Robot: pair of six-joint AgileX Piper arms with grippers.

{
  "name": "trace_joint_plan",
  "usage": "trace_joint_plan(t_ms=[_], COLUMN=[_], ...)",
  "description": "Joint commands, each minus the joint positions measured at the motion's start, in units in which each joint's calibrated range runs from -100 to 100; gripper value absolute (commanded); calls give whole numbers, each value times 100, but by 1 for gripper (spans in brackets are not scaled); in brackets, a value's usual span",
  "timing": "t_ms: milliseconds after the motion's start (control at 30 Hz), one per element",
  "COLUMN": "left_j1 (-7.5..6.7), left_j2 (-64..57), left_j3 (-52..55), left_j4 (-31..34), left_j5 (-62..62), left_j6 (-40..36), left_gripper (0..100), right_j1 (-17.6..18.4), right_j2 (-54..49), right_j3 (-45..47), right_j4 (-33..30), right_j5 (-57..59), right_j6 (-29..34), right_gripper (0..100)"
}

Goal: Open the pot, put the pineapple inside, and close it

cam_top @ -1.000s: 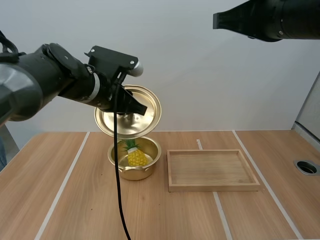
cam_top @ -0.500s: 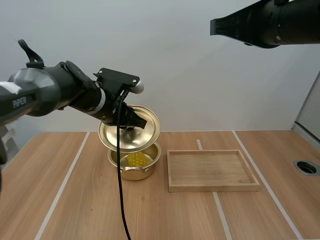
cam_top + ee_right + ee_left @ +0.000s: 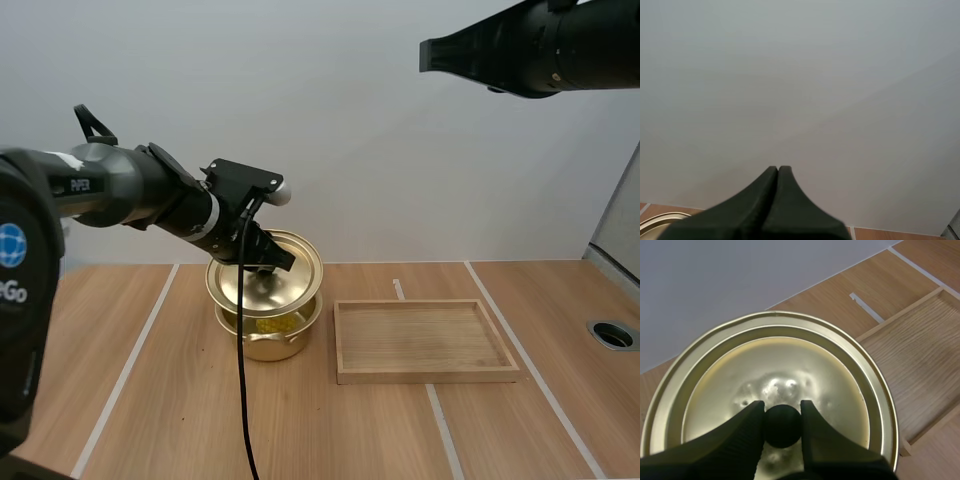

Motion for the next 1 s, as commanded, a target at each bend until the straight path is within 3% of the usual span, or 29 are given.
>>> trace_joint_plan(t_ms=[0, 967], left_j1=[-11, -11], left_j2=[148, 1467], left_j3=[-1, -1], left_j4=[-153, -508], left_j5=[-217, -612], left_j6=[73, 658], left_gripper=[0, 0], right_j1=[-21, -21], right_j2=[-68, -68], right_j3=[16, 16], right_j4=[34, 34], right_j5=[-35, -35], right_j6=[15, 15], right_gripper=[0, 0])
